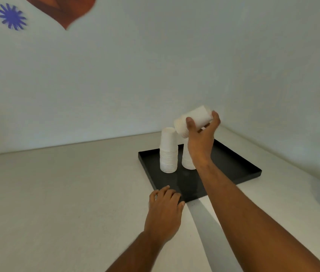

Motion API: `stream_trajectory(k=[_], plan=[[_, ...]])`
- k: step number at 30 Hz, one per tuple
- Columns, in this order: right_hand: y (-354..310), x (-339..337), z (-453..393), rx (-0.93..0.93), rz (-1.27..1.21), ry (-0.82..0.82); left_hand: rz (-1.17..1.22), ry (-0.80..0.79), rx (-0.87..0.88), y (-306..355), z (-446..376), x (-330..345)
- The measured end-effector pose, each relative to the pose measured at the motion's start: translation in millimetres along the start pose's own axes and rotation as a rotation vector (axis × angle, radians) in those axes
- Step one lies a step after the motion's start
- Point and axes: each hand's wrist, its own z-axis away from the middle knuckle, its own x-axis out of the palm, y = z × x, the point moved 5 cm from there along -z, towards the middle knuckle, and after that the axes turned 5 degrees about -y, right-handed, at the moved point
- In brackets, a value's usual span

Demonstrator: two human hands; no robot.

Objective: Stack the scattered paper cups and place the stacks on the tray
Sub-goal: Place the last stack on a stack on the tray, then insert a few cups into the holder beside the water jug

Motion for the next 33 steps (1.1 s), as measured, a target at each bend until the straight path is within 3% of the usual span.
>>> stream_trajectory(k=[11,21,24,29,33], plan=[[47,59,-13,-0.08,0.703,-0.505,0.013,0.145,0.043,2,7,-5],[37,32,14,-0.106,0.708,-0.319,-0.023,0.17,0.065,1,7,-9],[42,9,41,-0.072,0.739,-0.335,-0.032,0.141,0.044,0,4,-10],[43,-36,93,-0.084,0.911,-0.337,-0.05,0.107,0.072,2,4,-12],[43,-73,121,0.02,1.061,-0.316,-0.107,0.137,0.117,9,5,-18]])
